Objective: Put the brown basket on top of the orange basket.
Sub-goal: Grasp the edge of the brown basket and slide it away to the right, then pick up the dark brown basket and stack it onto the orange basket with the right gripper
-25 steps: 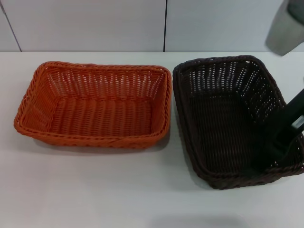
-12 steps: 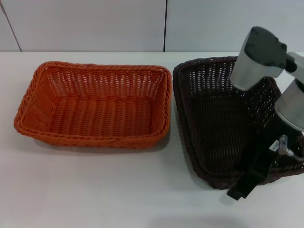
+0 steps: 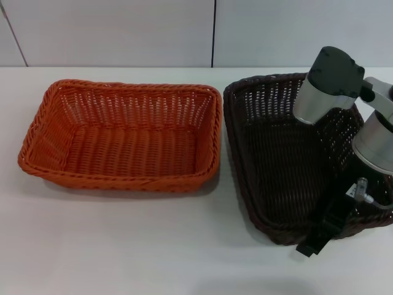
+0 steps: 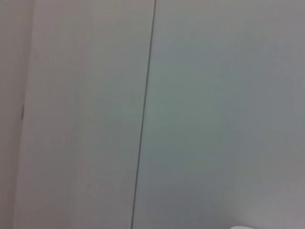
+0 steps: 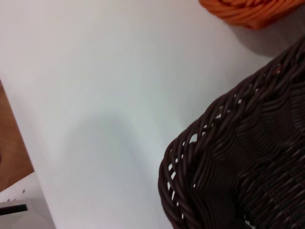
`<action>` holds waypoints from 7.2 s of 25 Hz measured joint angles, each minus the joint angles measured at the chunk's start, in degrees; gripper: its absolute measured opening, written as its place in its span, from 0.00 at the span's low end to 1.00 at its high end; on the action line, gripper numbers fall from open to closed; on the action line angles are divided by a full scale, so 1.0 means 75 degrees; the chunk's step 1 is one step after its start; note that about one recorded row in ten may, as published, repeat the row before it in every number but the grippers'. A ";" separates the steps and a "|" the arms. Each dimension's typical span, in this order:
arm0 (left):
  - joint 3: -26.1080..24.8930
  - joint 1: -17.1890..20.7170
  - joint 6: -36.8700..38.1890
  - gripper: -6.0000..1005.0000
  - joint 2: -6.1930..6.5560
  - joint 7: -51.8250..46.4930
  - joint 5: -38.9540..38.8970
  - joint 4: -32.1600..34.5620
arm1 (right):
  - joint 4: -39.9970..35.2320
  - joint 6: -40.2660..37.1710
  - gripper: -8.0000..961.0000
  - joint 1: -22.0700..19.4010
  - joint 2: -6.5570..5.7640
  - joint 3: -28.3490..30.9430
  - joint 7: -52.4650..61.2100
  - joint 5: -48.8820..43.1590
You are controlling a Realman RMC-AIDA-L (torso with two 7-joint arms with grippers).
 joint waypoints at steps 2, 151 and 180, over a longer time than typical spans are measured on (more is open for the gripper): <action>-0.0081 -0.0021 -0.0038 0.79 0.0009 0.0000 -0.0001 0.0000 | 0.0032 0.0212 0.81 -0.0045 0.0016 -0.0315 -0.0024 -0.0001; 0.0007 -0.0280 -0.0676 0.79 -0.0068 -0.0221 0.0060 0.0156 | -0.3638 0.6092 0.47 -0.2663 0.0085 -0.4196 -0.8968 0.0222; -0.0005 -0.0103 -0.0807 0.79 -0.0031 -0.0210 0.0040 0.0238 | -0.5911 0.4757 0.65 -0.3081 0.0066 -0.3907 -0.7383 0.1400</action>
